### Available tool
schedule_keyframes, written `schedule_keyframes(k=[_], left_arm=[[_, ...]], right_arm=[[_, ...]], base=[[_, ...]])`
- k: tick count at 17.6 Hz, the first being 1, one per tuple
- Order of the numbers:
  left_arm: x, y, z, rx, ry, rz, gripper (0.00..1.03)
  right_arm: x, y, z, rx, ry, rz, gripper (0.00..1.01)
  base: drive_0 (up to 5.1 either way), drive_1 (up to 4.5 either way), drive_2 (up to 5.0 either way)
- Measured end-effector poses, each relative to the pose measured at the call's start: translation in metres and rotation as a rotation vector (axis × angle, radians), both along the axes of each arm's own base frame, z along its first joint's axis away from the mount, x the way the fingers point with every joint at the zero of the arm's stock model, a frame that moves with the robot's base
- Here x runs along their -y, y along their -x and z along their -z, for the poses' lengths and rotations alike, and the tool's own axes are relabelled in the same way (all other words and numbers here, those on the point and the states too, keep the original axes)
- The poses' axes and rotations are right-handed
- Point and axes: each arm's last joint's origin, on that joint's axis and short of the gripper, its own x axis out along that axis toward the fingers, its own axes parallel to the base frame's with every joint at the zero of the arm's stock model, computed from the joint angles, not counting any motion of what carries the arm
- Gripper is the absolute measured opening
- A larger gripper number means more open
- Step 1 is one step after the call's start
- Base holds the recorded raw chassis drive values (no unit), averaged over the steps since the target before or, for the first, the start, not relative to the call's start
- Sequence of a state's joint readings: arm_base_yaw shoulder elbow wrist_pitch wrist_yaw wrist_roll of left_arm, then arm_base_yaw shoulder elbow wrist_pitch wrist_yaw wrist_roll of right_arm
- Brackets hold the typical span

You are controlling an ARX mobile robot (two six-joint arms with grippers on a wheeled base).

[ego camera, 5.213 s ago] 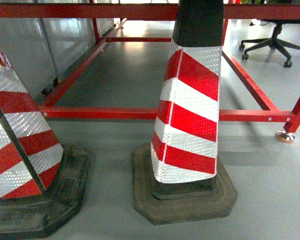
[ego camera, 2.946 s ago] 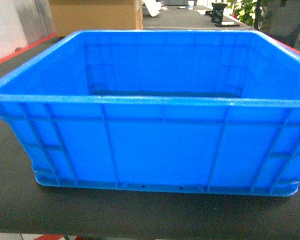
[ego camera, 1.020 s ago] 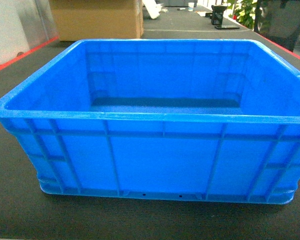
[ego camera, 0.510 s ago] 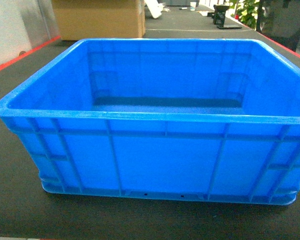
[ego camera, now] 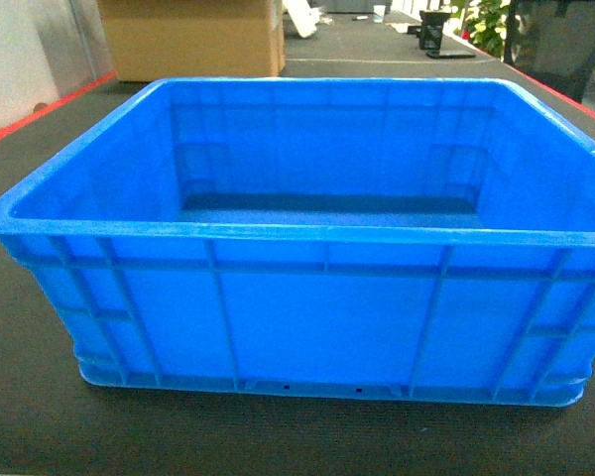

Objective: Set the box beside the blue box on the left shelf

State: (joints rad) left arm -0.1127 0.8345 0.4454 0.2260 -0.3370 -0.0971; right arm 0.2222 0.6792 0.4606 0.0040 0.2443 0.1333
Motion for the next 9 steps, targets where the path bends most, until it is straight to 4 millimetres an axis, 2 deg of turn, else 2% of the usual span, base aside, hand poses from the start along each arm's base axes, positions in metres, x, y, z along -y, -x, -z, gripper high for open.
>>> schedule_keyframes(k=[2, 4, 7, 9], left_arm=[[0.008, -0.046, -0.008, -0.122, -0.002, 0.101, 0.98], [0.016, -0.089, -0.007, -0.216, 0.013, 0.136, 0.98], [0.021, -0.14, -0.009, -0.288, 0.017, 0.13, 0.98], [0.021, -0.158, -0.003, -0.34, 0.021, 0.123, 0.98]], right_arm=[[-0.009, -0.04, -0.008, -0.113, 0.037, -0.093, 0.98], [-0.011, -0.08, -0.007, -0.21, 0.059, -0.087, 0.98], [-0.016, -0.133, -0.003, -0.285, 0.048, -0.09, 0.98], [-0.02, -0.154, 0.008, -0.329, 0.051, -0.092, 0.98]], base=[[0.0, 0.0, 0.0], [0.0, 0.0, 0.0], [0.0, 0.0, 0.0], [0.0, 0.0, 0.0]])
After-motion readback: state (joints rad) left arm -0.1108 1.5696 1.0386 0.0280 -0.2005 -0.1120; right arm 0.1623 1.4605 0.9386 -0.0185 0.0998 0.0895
